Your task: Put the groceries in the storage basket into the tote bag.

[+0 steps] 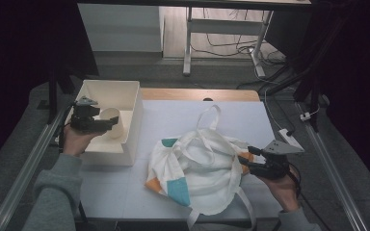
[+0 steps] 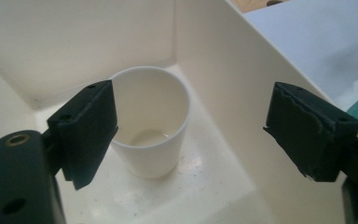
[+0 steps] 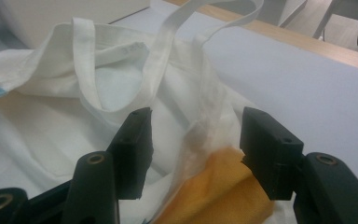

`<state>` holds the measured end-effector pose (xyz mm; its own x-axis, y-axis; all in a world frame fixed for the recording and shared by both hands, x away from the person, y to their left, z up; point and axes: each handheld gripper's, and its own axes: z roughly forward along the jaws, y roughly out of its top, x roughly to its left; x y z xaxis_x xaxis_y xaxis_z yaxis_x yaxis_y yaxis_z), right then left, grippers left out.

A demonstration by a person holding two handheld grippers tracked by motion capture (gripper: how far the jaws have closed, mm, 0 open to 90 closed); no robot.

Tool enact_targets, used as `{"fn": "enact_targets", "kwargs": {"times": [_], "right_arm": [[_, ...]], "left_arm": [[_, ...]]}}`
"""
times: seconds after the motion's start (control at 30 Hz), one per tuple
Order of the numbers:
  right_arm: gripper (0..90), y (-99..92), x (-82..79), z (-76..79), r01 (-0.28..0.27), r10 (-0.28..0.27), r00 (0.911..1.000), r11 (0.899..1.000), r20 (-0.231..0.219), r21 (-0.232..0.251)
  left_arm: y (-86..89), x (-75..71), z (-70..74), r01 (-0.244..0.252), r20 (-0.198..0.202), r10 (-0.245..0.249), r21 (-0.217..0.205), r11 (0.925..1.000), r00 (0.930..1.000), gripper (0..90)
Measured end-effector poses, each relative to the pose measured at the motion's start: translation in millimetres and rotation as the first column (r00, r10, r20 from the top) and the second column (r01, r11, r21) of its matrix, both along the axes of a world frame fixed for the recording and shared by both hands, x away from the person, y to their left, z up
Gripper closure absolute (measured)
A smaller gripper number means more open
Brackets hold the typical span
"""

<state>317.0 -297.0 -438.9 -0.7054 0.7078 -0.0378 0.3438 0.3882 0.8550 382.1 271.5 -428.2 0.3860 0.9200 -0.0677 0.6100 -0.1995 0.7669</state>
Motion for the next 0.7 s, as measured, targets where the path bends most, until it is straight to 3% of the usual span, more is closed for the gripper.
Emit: {"fn": "enact_targets", "kwargs": {"times": [0.47, 0.7], "right_arm": [[43.6, -0.1, -0.2, -1.1, 0.001, -0.001, 1.0, 1.0, -0.002, 0.001], [43.1, 0.5, 0.9, -3.6, -0.001, 0.001, 0.9999, 1.0, -0.013, -0.007]], "left_arm": [[3.7, 33.0, -24.4, -0.002, -0.119, 0.009, 0.059, 0.9983, 0.9928, 6.7], [5.7, 48.7, -33.6, -0.008, -0.147, 0.018, 0.066, 0.9978, 0.9889, 5.2]]}}
